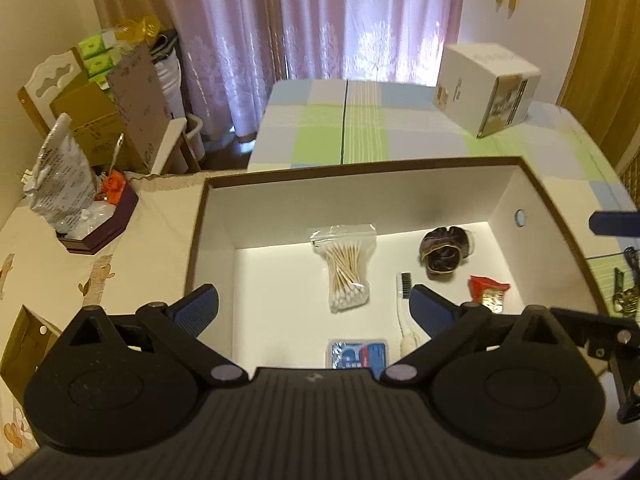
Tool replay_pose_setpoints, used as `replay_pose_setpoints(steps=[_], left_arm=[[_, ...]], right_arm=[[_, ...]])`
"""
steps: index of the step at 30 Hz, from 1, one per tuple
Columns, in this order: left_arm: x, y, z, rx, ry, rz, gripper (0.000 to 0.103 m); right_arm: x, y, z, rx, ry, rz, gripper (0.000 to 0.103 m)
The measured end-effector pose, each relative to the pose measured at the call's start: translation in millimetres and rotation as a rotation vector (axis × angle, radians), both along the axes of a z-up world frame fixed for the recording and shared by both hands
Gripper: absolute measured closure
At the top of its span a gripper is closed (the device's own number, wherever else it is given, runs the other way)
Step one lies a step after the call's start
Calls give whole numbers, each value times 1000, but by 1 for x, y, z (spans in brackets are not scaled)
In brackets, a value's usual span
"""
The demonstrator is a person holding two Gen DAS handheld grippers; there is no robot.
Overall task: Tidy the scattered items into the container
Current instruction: 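Withdraw both tools from the box toward the remaining table items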
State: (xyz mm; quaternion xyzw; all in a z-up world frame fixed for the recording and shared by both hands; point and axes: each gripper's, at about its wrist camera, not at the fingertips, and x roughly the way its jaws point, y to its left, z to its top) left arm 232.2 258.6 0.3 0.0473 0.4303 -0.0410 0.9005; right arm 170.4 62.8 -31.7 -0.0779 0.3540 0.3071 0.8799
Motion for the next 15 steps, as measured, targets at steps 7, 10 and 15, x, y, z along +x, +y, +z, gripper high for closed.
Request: replay_pose_setpoints(steps=[7, 10, 15], left_arm=[[-56, 2, 15, -26, -21, 13, 3], [-78, 0, 13, -21, -3, 19, 3], [-103, -5, 10, -22, 22, 29, 3]], right_arm=[[-39, -17, -1, -18, 4, 48, 2], [-52, -26, -4, -23, 12, 45, 2], [-64, -42, -6, -26, 31, 25, 2]])
